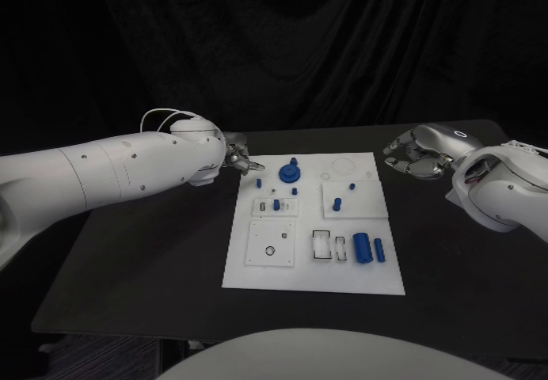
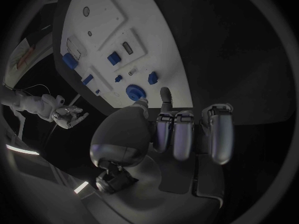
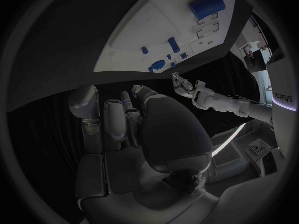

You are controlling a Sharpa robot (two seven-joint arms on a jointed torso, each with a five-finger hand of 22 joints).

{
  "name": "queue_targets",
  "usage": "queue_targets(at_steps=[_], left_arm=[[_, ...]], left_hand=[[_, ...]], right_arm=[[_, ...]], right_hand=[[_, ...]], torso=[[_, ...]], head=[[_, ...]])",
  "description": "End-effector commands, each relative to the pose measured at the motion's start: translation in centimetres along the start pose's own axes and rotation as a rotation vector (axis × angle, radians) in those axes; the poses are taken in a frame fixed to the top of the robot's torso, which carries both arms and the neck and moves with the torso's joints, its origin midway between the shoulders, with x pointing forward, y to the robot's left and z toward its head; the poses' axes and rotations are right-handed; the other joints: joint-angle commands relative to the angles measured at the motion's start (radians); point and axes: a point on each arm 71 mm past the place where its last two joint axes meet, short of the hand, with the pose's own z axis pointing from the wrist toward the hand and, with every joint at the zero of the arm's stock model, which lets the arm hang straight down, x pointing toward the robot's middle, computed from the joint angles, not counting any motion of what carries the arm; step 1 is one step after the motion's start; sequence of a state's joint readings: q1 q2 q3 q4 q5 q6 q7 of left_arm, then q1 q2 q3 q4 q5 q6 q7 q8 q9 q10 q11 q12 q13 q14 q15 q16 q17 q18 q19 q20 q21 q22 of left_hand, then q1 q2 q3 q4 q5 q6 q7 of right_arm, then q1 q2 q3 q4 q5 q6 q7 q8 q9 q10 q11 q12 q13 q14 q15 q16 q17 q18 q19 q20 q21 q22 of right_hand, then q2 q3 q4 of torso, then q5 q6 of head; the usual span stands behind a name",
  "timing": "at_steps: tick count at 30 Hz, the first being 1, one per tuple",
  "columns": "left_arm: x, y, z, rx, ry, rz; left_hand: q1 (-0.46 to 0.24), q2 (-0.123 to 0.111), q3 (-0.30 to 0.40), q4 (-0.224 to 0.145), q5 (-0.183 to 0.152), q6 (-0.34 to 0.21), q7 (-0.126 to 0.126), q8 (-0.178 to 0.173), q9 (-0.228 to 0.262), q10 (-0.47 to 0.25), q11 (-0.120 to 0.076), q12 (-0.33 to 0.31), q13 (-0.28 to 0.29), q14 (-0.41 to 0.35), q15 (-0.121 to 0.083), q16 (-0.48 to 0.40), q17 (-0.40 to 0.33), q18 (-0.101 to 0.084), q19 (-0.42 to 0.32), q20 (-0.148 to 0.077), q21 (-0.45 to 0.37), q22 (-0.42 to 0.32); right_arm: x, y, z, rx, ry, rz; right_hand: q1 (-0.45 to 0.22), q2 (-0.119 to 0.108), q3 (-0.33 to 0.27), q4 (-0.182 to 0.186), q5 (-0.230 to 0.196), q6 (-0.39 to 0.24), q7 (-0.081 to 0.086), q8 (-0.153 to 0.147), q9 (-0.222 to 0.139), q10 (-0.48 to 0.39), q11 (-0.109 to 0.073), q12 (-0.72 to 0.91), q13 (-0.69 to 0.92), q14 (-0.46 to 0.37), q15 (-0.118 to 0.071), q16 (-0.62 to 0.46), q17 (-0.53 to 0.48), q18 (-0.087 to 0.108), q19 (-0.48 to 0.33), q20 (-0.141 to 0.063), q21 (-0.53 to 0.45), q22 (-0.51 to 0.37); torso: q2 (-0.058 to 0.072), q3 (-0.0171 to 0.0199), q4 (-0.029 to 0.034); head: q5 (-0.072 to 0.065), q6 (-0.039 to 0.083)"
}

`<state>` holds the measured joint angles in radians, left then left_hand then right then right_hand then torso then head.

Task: Assemble the parts on the task board

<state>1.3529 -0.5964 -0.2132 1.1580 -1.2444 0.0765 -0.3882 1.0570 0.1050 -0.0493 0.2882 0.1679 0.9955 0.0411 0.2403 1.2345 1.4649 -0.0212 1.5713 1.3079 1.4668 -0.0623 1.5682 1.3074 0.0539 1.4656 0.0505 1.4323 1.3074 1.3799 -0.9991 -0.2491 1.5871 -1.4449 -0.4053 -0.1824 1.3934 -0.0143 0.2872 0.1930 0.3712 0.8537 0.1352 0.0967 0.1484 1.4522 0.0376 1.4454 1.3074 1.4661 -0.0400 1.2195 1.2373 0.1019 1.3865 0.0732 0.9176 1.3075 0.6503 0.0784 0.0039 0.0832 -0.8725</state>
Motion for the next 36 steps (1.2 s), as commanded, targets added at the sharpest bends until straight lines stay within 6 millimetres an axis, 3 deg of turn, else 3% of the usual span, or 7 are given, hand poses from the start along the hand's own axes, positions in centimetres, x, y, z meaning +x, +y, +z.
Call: queue_targets(at_steps=[1,6,36], left_arm=[[0.6,-0.2,0.2,0.018,0.043,-0.02],[1.2,-0.3,0.5,0.022,0.057,-0.026],[2.0,-0.7,0.9,0.041,0.056,-0.037]], left_hand=[[0.022,-0.001,-0.003,-0.002,0.015,0.009,0.0,-0.011,-0.008,0.106,-0.003,-0.001,0.263,0.104,-0.005,0.003,0.263,-0.016,0.011,-0.004,-0.005,0.213],[0.045,-0.002,-0.001,-0.003,0.03,0.012,0.0,-0.022,-0.016,0.106,-0.003,-0.001,0.263,0.104,-0.005,0.003,0.263,-0.015,0.009,-0.004,-0.008,0.212],[0.063,0.002,0.002,0.0,0.046,0.009,0.003,-0.039,-0.028,0.106,0.0,-0.001,0.263,0.104,-0.003,0.003,0.263,-0.011,-0.002,-0.003,-0.024,0.207]], right_arm=[[0.1,0.0,0.0,0.006,0.005,-0.001],[0.1,0.0,0.0,0.006,0.006,-0.001],[0.2,-0.2,-0.1,0.018,0.023,-0.004]], right_hand=[[-0.001,-0.007,0.006,-0.001,0.004,0.007,0.001,0.002,-0.002,-0.002,0.005,0.002,0.137,0.025,0.007,0.0,-0.001,0.015,0.004,-0.002,-0.003,0.052],[-0.001,-0.007,0.007,-0.002,0.005,0.007,0.001,0.001,-0.002,-0.004,0.006,-0.001,0.134,0.024,0.007,-0.002,-0.003,0.015,0.004,-0.002,-0.004,0.052],[-0.001,-0.007,0.008,-0.002,0.005,0.007,0.002,0.001,-0.002,-0.006,0.006,-0.003,0.132,0.024,0.008,-0.003,-0.004,0.016,0.003,-0.001,-0.006,0.051]], torso=[[0.0,0.0009,0.0001],[-0.001,0.0005,-0.0003],[-0.001,0.0007,0.0008]], head=[[-0.001,0.0],[-0.003,0.0],[-0.011,0.0]])
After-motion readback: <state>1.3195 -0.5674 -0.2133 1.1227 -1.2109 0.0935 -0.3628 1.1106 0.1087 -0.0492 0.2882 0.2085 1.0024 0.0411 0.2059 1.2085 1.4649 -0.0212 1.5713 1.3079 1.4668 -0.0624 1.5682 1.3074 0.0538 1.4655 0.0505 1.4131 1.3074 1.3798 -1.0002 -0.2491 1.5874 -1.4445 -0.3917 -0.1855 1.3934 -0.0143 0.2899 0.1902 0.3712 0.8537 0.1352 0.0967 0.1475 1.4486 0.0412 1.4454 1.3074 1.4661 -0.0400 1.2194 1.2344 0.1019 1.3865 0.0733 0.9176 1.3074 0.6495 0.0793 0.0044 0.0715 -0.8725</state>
